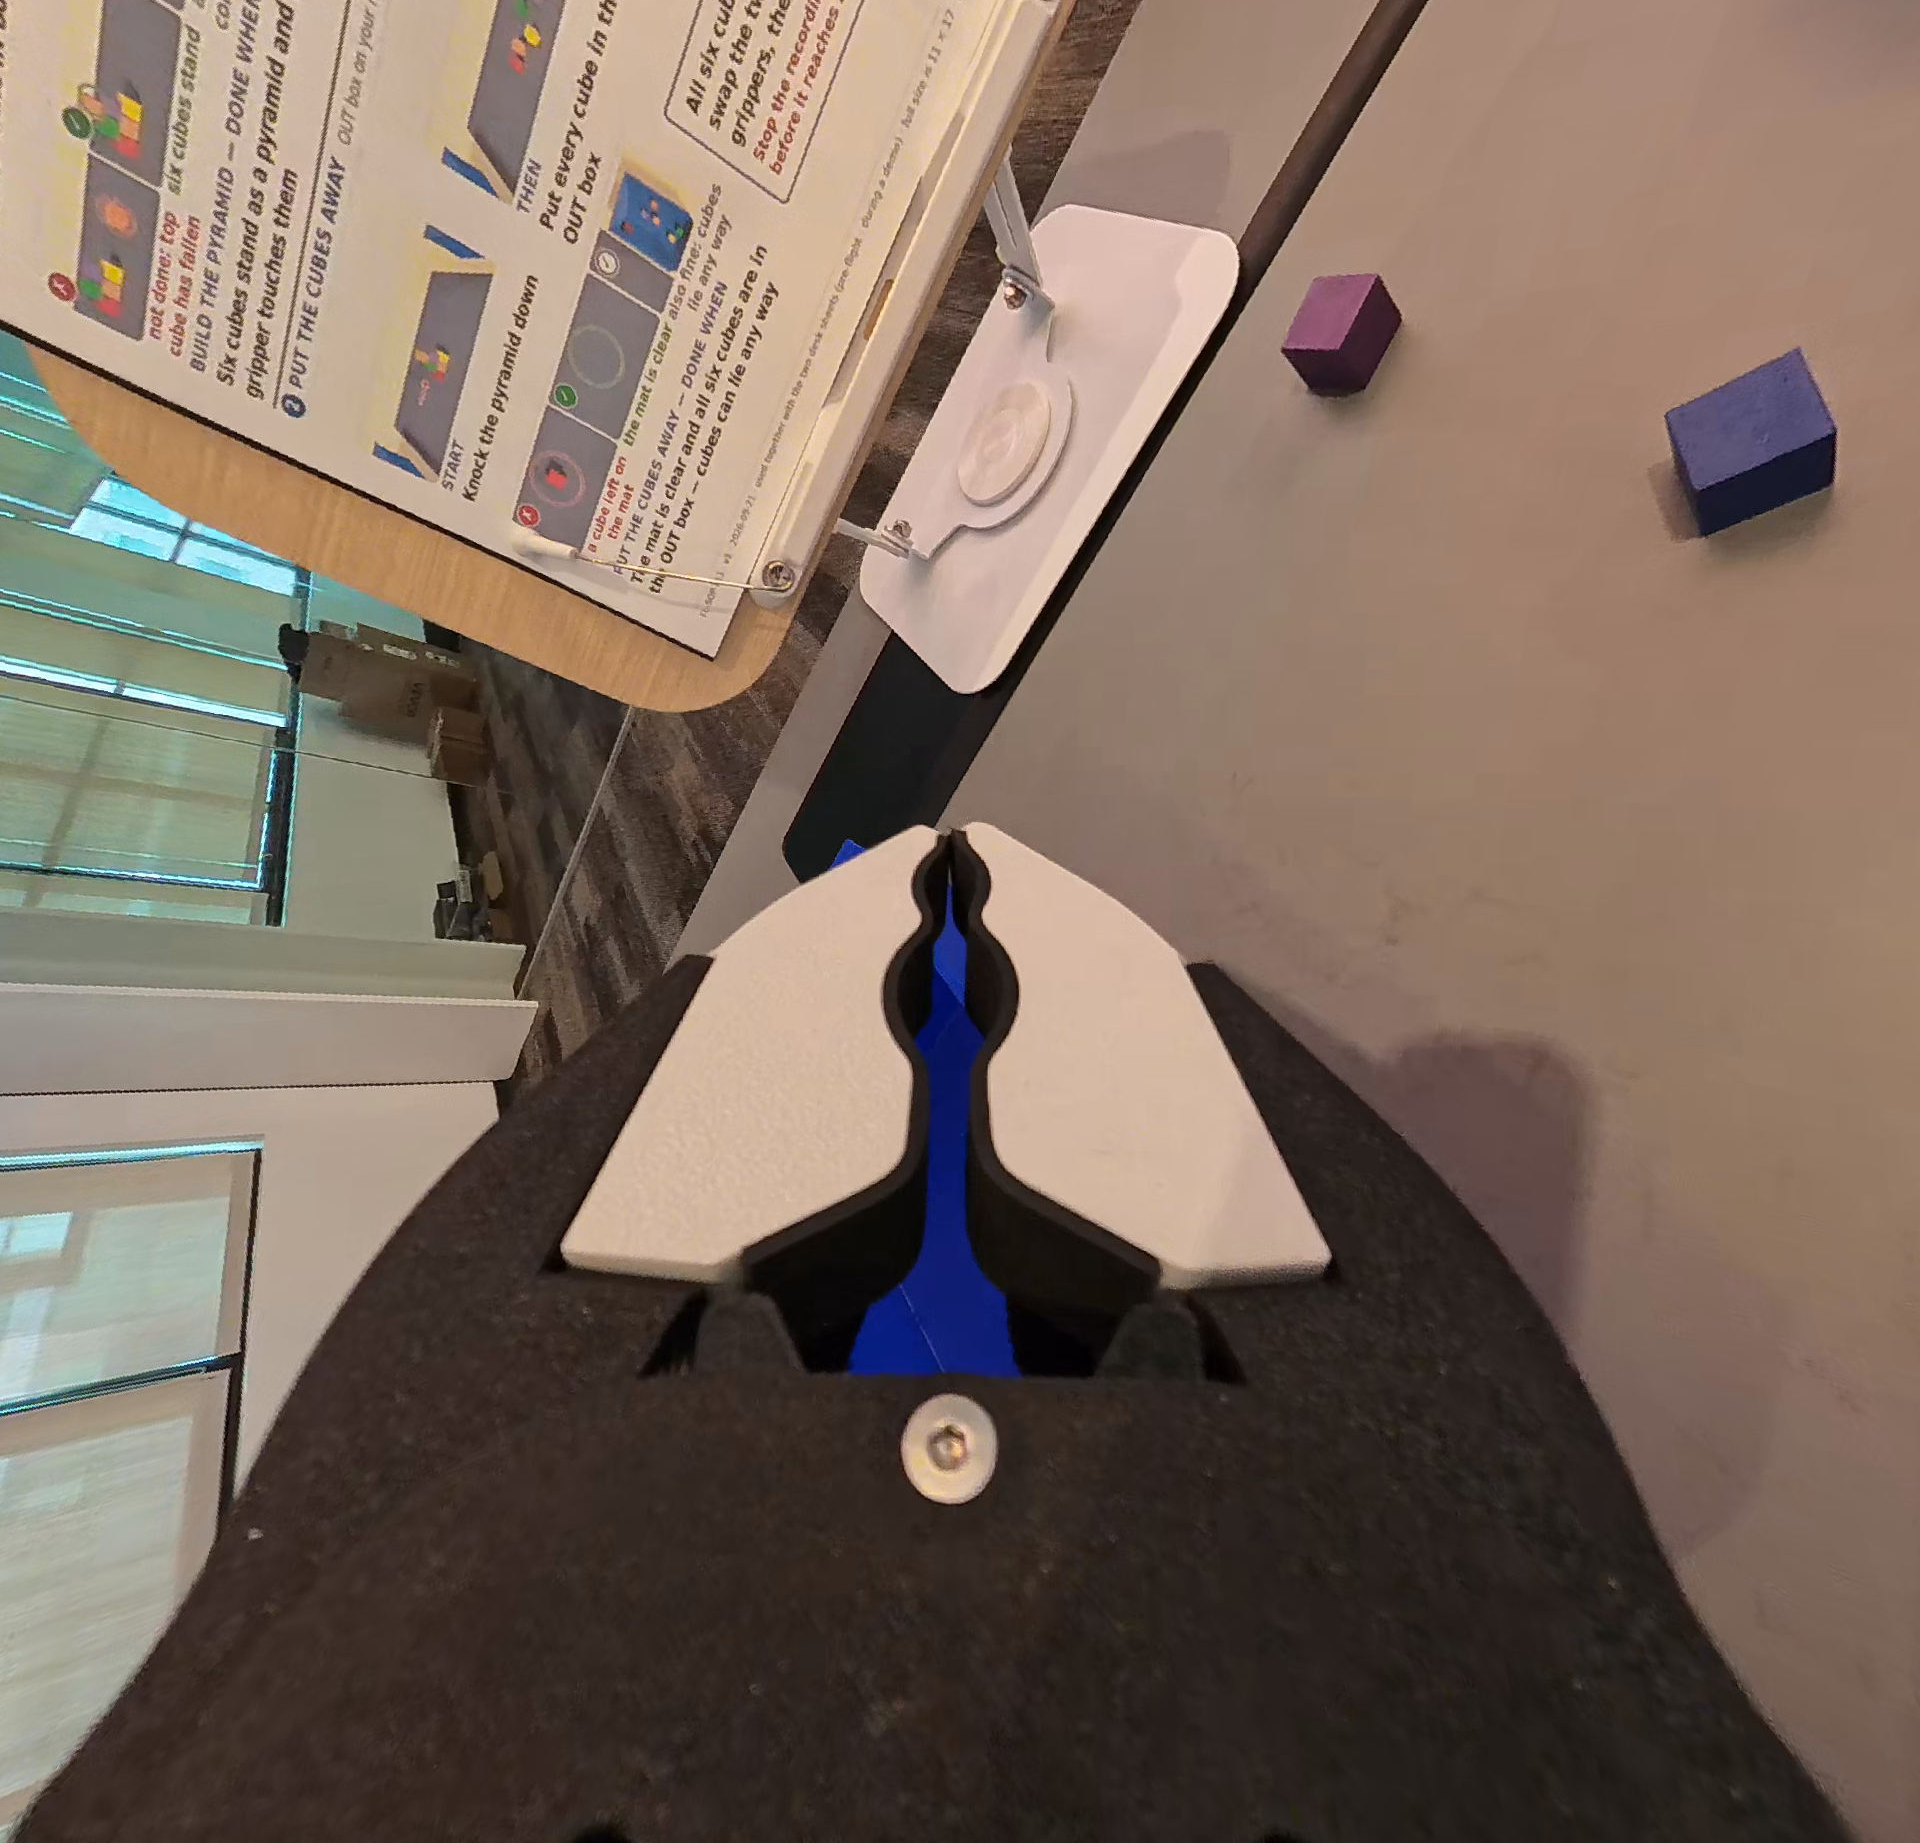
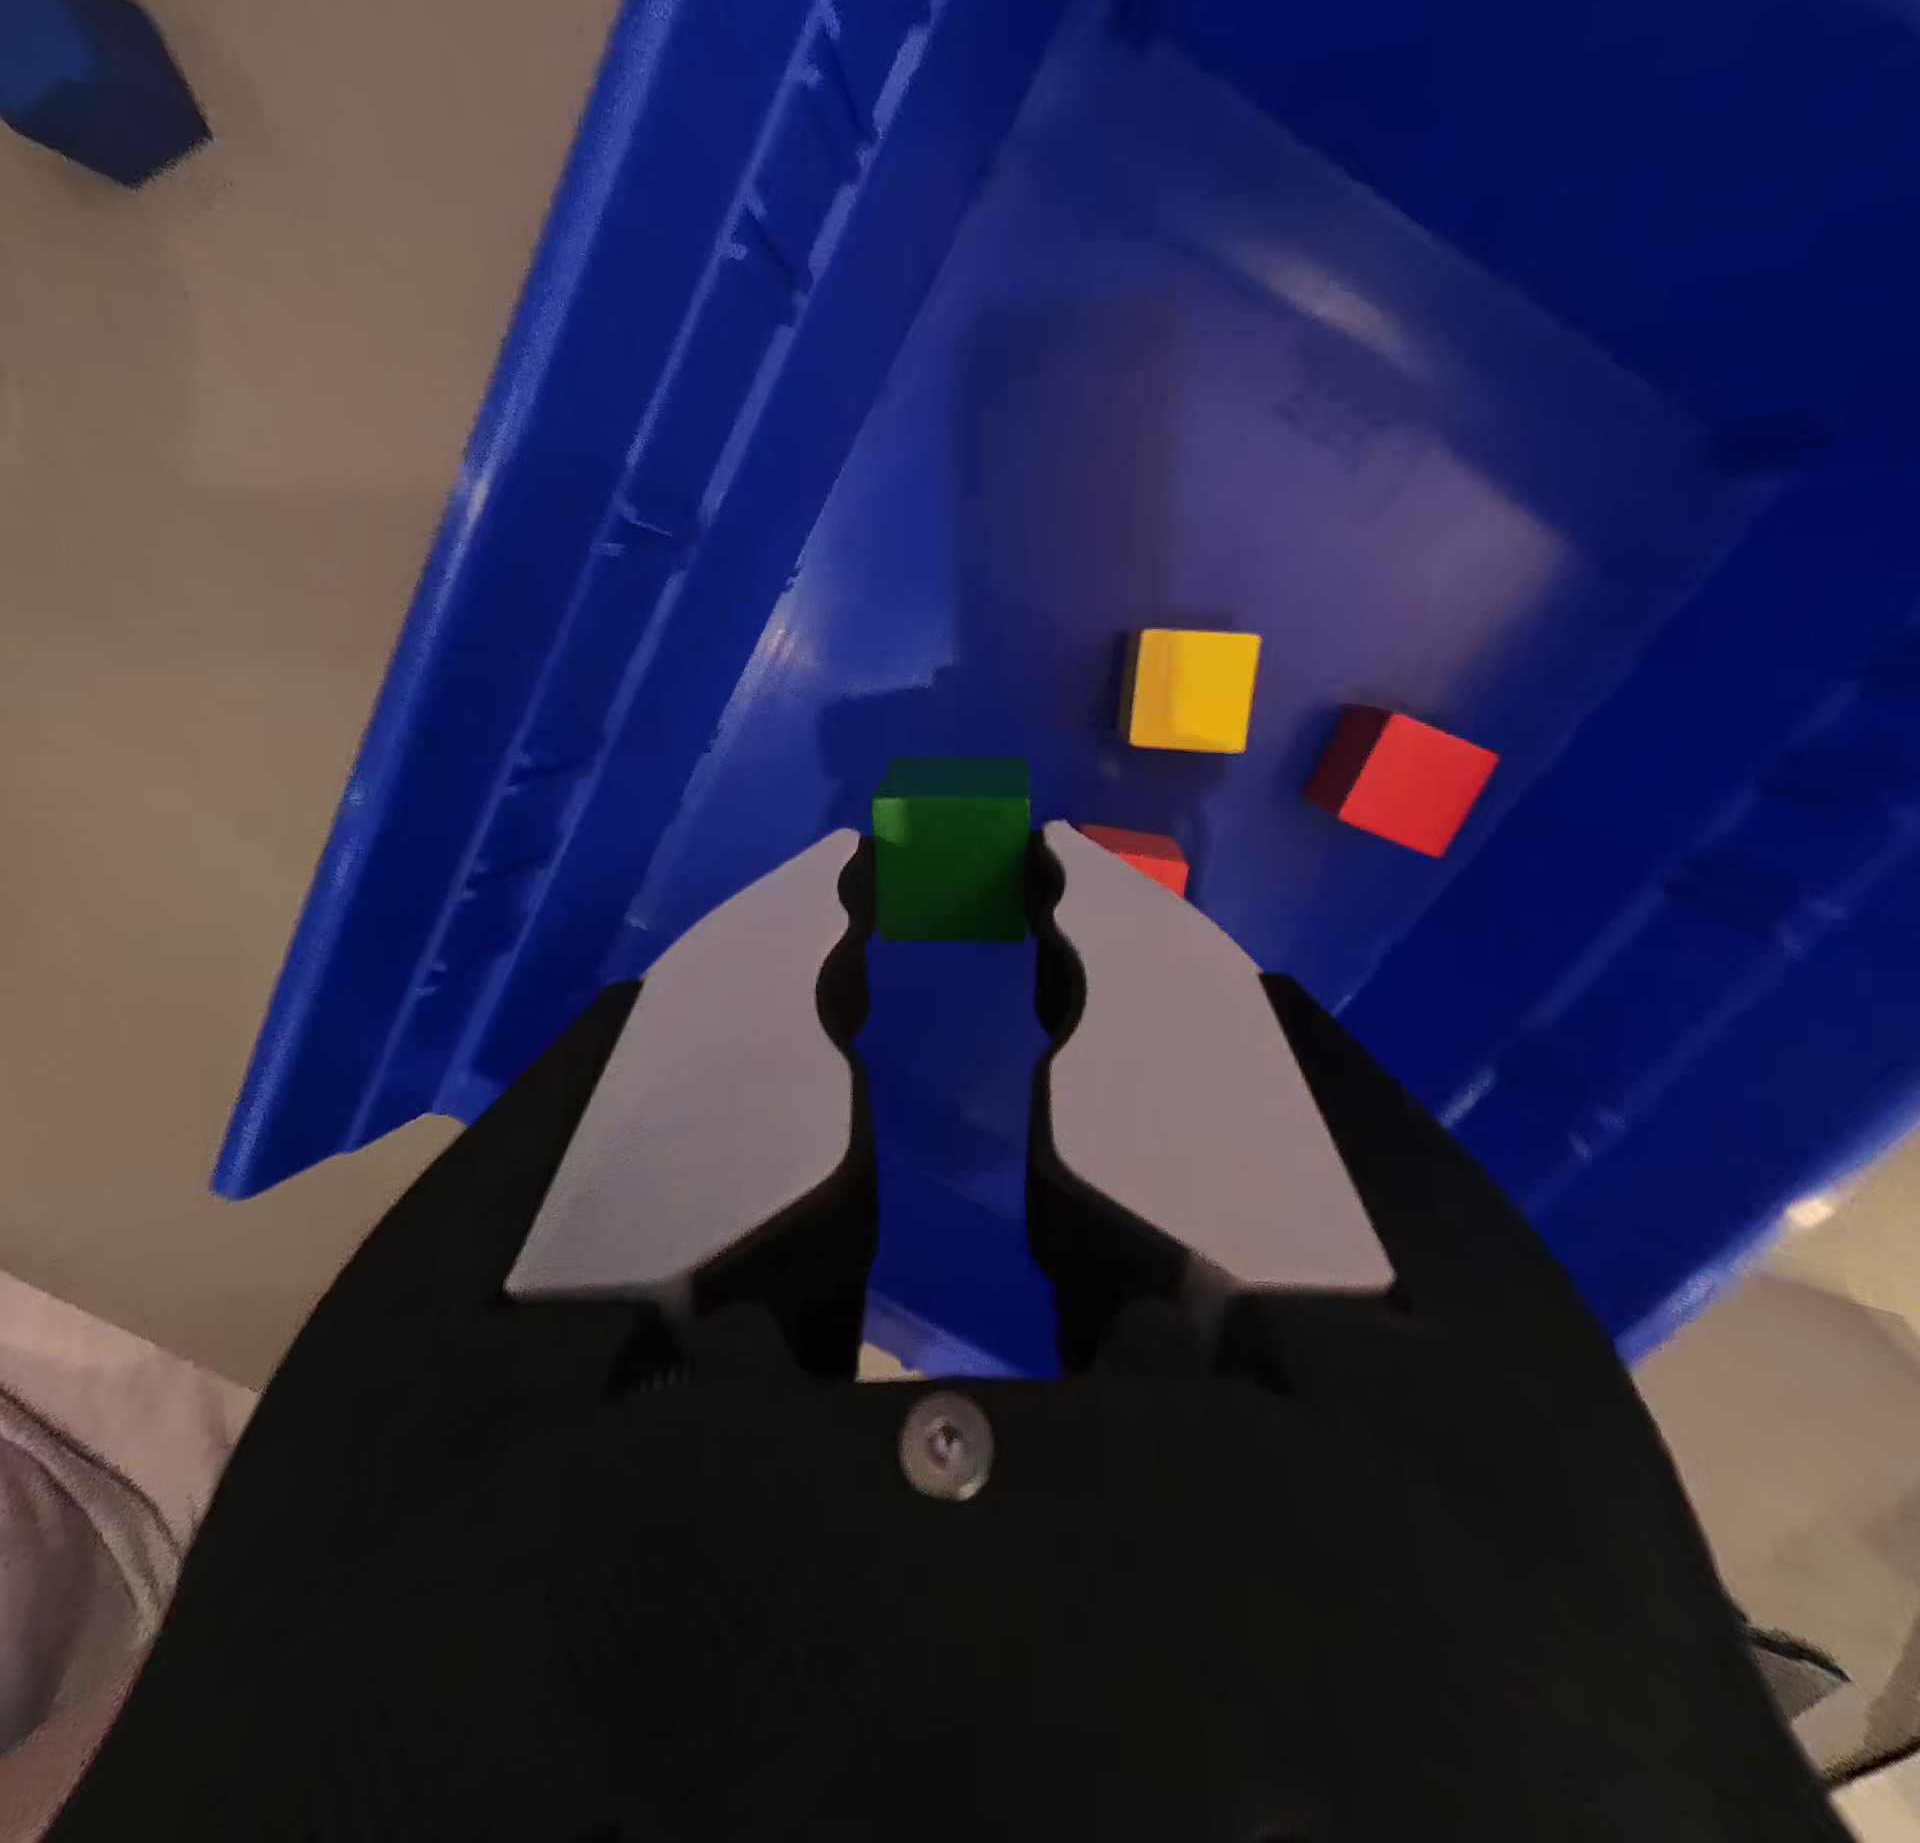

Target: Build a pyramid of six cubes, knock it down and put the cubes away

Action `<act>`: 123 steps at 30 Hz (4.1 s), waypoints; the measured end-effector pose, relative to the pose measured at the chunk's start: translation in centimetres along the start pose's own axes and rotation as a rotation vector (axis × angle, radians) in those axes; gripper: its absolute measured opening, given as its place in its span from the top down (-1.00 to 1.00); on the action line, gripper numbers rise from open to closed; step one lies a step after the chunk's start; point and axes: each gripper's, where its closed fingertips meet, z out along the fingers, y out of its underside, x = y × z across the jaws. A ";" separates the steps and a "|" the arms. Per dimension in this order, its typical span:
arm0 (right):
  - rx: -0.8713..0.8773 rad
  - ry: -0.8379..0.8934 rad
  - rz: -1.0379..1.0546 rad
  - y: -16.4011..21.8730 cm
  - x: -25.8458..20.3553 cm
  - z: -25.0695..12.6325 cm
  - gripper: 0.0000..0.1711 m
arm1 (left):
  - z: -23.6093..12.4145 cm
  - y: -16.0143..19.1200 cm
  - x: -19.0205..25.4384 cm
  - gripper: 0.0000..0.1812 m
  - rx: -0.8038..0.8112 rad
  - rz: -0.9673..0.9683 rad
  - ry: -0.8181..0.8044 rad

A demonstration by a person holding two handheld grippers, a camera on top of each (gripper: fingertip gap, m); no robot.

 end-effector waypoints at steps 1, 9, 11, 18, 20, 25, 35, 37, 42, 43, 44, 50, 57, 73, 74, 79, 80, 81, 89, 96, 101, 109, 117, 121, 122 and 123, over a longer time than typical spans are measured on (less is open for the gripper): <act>-0.024 -0.011 -0.011 0.1 0.0 0.8 0.64 | 0.1 0.0 0.1 1.00 -0.004 0.004 0.001; -0.104 -0.024 -0.064 0.1 -0.2 3.7 0.58 | 0.3 0.1 0.5 1.00 -0.017 0.020 0.011; -0.087 -0.016 -0.050 -0.1 -0.1 3.2 0.54 | 0.3 0.1 0.4 1.00 -0.020 0.021 0.008; 0.361 0.218 -0.160 -6.4 -3.1 -7.5 0.54 | -0.2 0.4 -0.5 1.00 -0.008 -0.008 -0.003; 0.637 0.158 -0.311 -10.1 -8.4 -10.8 0.55 | -0.3 0.5 -0.7 1.00 -0.009 -0.013 -0.007; 0.800 -0.034 -0.520 -14.4 -19.2 -6.6 0.42 | -0.1 0.5 -0.4 1.00 -0.017 -0.002 -0.002; 0.393 0.093 -0.536 -13.8 -19.2 9.1 0.46 | 0.3 0.6 0.2 1.00 -0.038 0.026 0.016; 0.368 0.084 -0.510 -13.6 -18.8 10.3 0.46 | 0.4 0.6 0.3 1.00 -0.041 0.031 0.018; 0.314 0.007 -0.491 -13.0 -19.0 11.4 0.64 | 0.7 0.8 0.5 1.00 -0.050 0.038 0.024; 0.326 0.011 -0.495 -13.2 -19.0 10.5 0.64 | 0.7 0.8 0.5 1.00 -0.053 0.039 0.022; 0.360 0.014 -0.503 -13.5 -19.1 9.1 0.65 | 0.7 0.8 0.5 1.00 -0.055 0.041 0.022; 0.630 0.078 -0.551 -13.0 -17.9 -6.9 0.65 | 0.5 0.8 0.4 1.00 -0.049 0.037 0.021; 0.300 0.255 -0.067 -2.4 0.6 -7.0 0.64 | 0.5 0.8 0.9 1.00 -0.056 0.051 0.032; -0.096 0.280 0.182 3.6 7.3 0.6 0.51 | 0.9 0.6 1.9 1.00 -0.078 0.096 0.040; -0.074 0.302 0.175 3.2 7.2 0.0 0.50 | 0.8 0.6 1.9 1.00 -0.075 0.095 0.040; 0.237 0.383 0.030 -3.3 3.5 -5.2 0.48 | 0.4 1.1 0.7 1.00 -0.075 0.068 0.023; 0.337 0.404 -0.006 -5.3 2.2 -6.6 0.47 | 0.3 1.3 0.4 1.00 -0.074 0.058 0.016; 0.450 0.415 -0.051 -7.4 0.5 -8.0 0.47 | 0.1 1.4 -0.1 1.00 -0.072 0.046 0.010; 0.901 0.101 -0.292 -17.3 -15.5 -4.4 0.25 | -1.4 2.9 -3.1 1.00 -0.060 -0.047 -0.043; 0.650 0.126 -0.117 -20.8 -13.4 7.5 0.23 | -1.6 2.9 -3.6 1.00 -0.065 -0.088 -0.070; 0.566 0.071 0.046 -23.0 -11.8 11.2 0.24 | -1.4 2.7 -3.8 1.00 -0.087 -0.074 -0.124; 0.416 0.165 0.009 -23.7 -10.5 14.1 0.66 | -1.6 2.7 -3.7 1.00 -0.069 -0.084 -0.092; 0.668 0.082 -0.224 -21.0 -15.1 1.7 0.67 | -2.5 2.3 -3.8 1.00 -0.023 -0.103 -0.061; 0.859 0.304 -0.243 -15.4 -10.9 -10.5 0.67 | -3.0 1.6 -3.5 1.00 0.014 -0.104 -0.040; 0.847 0.329 -0.207 -13.8 -8.9 -12.0 0.67 | -3.0 1.4 -3.4 1.00 0.021 -0.100 -0.036; 0.798 0.315 -0.167 -12.1 -7.0 -12.4 0.67 | -3.0 1.1 -3.2 1.00 0.026 -0.095 -0.031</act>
